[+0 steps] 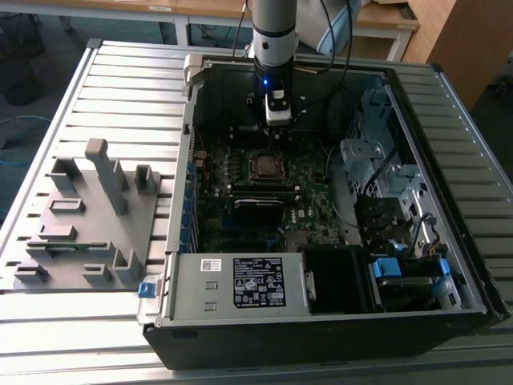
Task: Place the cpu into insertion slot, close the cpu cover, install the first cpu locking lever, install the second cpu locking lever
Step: 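Install the first cpu locking lever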
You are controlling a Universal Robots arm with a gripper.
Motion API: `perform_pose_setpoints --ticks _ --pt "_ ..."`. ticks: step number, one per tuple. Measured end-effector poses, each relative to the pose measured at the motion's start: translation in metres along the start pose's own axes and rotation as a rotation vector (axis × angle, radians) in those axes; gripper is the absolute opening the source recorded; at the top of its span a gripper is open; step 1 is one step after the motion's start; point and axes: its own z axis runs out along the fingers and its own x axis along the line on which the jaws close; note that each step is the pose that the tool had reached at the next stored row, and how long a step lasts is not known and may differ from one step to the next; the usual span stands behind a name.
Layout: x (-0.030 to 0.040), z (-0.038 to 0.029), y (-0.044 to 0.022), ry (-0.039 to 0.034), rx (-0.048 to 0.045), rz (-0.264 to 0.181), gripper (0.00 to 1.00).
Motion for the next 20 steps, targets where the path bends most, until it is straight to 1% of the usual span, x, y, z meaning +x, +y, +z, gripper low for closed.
perform_pose_setpoints --ticks 9,12,15,17,20 --pt "-0.0002 -0.0003 -0.0002 0.0005 -0.0017 0.000 0.10" --pt "-0.0007 -0.0051 0.0001 0.0006 -0.0018 0.000 0.10" --pt "-0.0011 -0.0073 -0.0001 0.0005 -0.0017 0.000 0.10" --pt "-0.0019 -0.0074 -0.0014 0.0005 -0.0016 0.000 0.10" --pt "-0.0045 -0.0074 -0.0062 0.0006 -0.0014 0.000 0.10"
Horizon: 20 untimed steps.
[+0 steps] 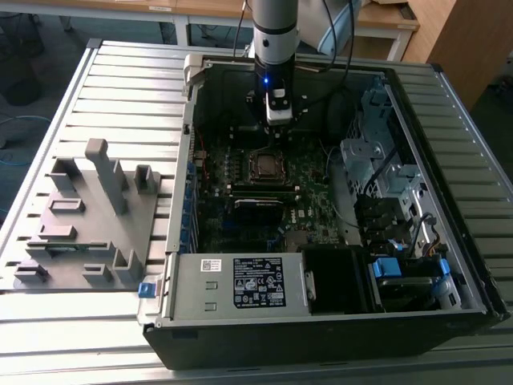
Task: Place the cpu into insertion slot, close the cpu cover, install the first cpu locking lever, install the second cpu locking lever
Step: 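Install the first cpu locking lever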
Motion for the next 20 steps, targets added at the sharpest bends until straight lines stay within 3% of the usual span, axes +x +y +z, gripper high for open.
perform_pose_setpoints --ticks 6,8,13,20 --pt "-0.0036 -0.0001 -0.0064 0.0011 -0.0020 0.000 0.10" --pt "-0.0041 0.0000 -0.0074 0.0077 -0.0138 0.002 0.10" --pt "-0.0074 0.0000 -0.0132 0.0317 -0.0567 0.008 0.10" --pt "-0.0127 -0.0001 -0.0225 0.0528 -0.0938 0.013 0.10"
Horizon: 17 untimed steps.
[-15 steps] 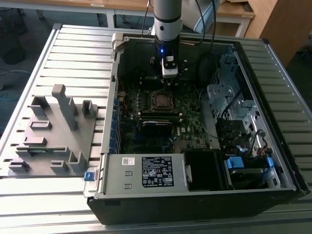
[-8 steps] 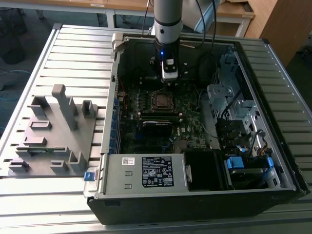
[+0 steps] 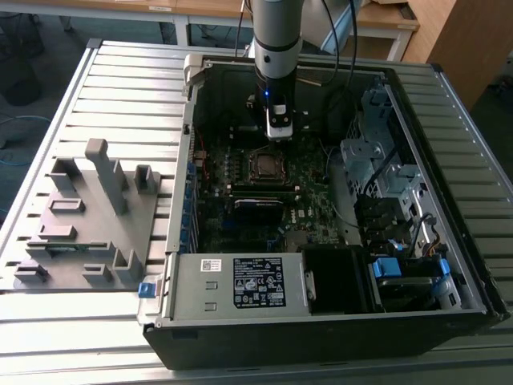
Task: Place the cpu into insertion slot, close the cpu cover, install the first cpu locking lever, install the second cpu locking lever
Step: 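Install the first cpu locking lever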
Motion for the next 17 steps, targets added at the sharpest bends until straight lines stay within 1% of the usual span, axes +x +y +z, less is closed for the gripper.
perform_pose_setpoints --ticks 6,7,10,11,17 --pt "-0.0001 -0.0001 -0.0003 0.0014 -0.0022 0.000 0.10" --pt "-0.0002 -0.0001 -0.0003 0.0029 -0.0048 0.001 0.10" --pt "-0.0001 0.0000 -0.0002 0.0120 -0.0214 0.003 0.10" --pt "-0.0001 0.0000 -0.0002 0.0132 -0.0235 0.003 0.10" --pt "-0.0001 -0.0003 -0.0003 0.0139 -0.0247 0.003 0.10"
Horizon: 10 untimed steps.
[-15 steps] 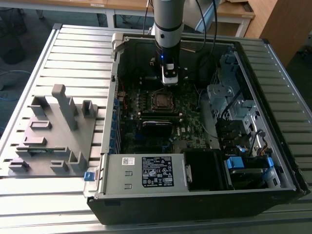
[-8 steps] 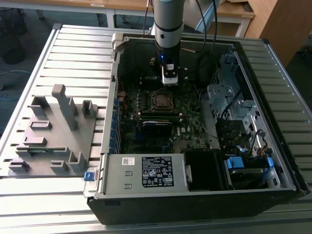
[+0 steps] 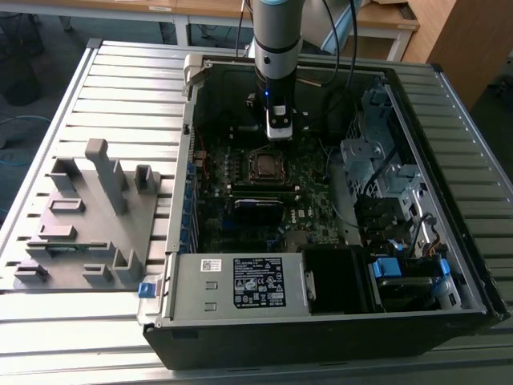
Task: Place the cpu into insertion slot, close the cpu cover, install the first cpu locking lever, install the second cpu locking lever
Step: 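Install the first cpu locking lever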
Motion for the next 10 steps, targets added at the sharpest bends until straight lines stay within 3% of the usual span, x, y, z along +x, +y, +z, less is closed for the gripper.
perform_pose_setpoints --ticks 10 --pt "0.0000 -0.0013 0.0003 0.0022 -0.0040 0.001 0.10"
